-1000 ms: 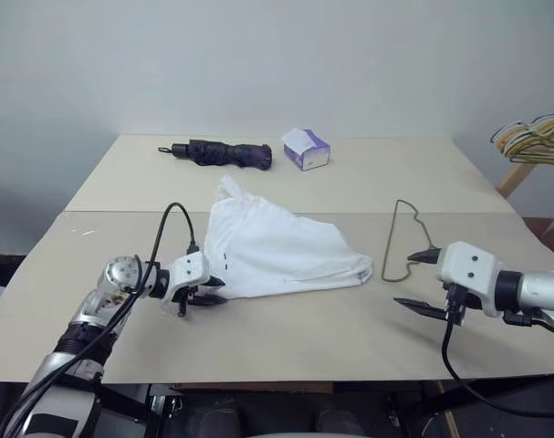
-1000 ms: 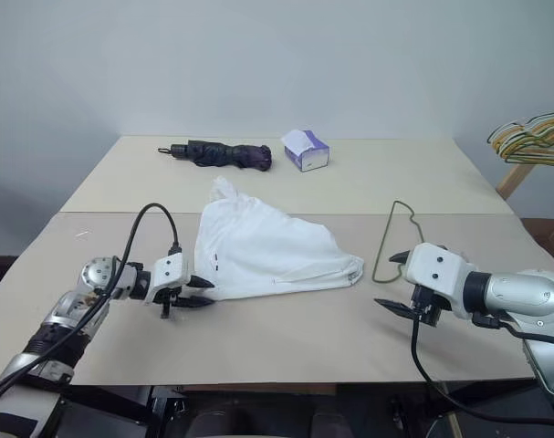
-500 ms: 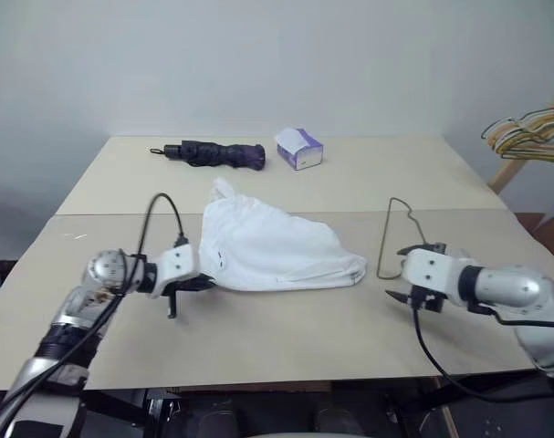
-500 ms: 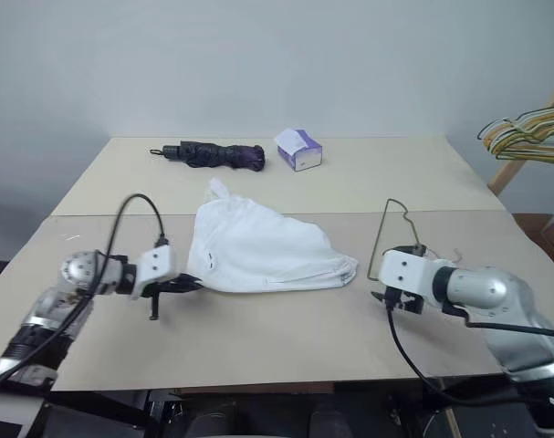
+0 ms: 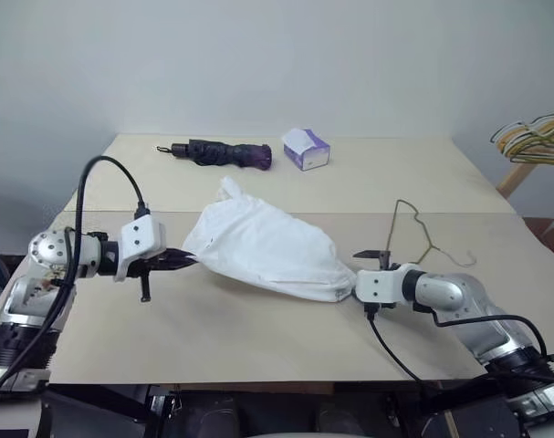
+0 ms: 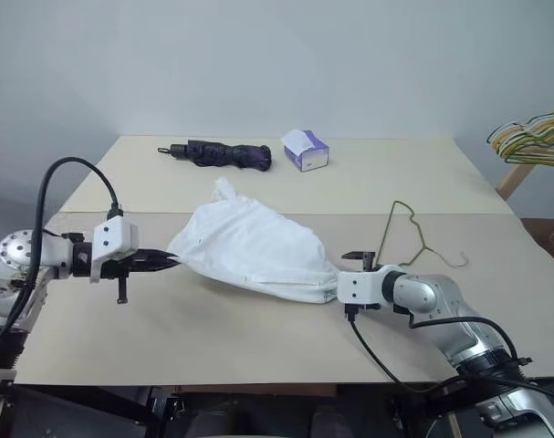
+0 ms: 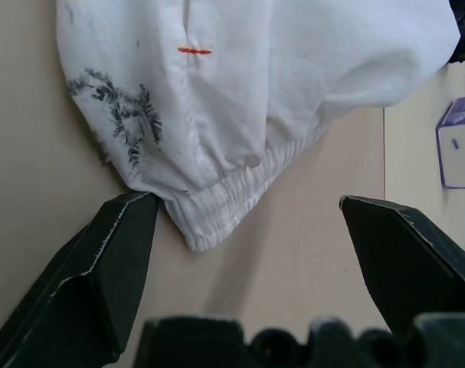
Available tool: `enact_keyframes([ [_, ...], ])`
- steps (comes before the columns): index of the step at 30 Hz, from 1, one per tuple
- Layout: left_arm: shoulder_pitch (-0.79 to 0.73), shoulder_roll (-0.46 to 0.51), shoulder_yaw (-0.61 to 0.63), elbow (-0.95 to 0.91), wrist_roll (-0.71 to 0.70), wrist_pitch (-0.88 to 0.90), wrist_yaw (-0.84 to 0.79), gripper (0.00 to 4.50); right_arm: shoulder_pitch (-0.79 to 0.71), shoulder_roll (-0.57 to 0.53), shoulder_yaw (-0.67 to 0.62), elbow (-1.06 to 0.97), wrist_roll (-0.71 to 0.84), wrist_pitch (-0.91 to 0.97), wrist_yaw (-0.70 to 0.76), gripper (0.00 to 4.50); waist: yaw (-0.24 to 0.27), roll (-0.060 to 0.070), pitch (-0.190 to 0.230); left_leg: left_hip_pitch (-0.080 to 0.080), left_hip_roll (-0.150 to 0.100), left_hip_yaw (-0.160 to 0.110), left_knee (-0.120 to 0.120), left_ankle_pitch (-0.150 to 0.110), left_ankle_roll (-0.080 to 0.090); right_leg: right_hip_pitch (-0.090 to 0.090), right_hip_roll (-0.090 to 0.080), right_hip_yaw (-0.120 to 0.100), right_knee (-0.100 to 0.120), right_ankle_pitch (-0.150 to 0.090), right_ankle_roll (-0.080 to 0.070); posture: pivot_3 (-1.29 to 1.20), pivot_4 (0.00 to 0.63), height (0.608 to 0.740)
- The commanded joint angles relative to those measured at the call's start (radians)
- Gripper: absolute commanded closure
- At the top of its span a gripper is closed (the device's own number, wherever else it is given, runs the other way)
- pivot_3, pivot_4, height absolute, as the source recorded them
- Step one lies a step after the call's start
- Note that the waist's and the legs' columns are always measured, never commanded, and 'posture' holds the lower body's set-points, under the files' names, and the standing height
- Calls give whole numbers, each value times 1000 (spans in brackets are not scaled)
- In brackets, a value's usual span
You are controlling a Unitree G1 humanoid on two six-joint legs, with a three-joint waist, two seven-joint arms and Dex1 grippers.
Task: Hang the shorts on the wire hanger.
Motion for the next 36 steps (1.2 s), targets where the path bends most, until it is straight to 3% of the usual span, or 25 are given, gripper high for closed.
enact_keyframes([
  [1,0,22,29,-35,-6,9,11,4466,-5,-32,1,-4,-1,-40,49,0,2,0,0,1,0,0,0,0,0,0,0,0,0,0,0,77,0,740],
  [7,-4,28,25,-37,-4,10,14,4466,52,-14,-34,-125,136,-8,132,0,8,0,0,1,0,0,0,0,0,1,0,0,0,0,0,67,0,740],
  [11,-9,29,30,-47,-16,23,10,4466,14,30,-20,-46,4,10,24,0,6,0,0,1,0,0,0,0,0,1,0,0,0,0,0,63,0,740],
  [16,-6,37,32,-50,-15,26,5,4466,-3,29,-24,28,-44,11,-21,0,7,-1,0,1,0,0,0,0,0,1,0,0,0,0,0,60,0,740],
  [21,-8,37,32,-44,-9,21,10,4500,10,21,-37,3,6,-9,10,1177,10,-1,0,1,0,0,0,0,0,1,0,0,0,0,0,58,0,740],
  [30,-1,39,37,-37,-18,26,4,4500,-3,29,-26,27,-30,-14,-14,4330,6,-1,0,1,0,0,0,0,0,0,0,0,0,0,0,57,0,740],
  [35,27,59,36,-53,-6,33,2,4500,9,9,-52,-32,-13,17,10,4468,4,-1,0,0,0,0,0,0,0,0,0,0,0,0,0,50,0,740],
  [36,59,78,63,-82,-28,54,-3,4500,36,-29,-68,-105,42,38,82,4468,3,0,0,0,0,0,0,0,0,0,0,0,0,0,0,37,0,740],
])
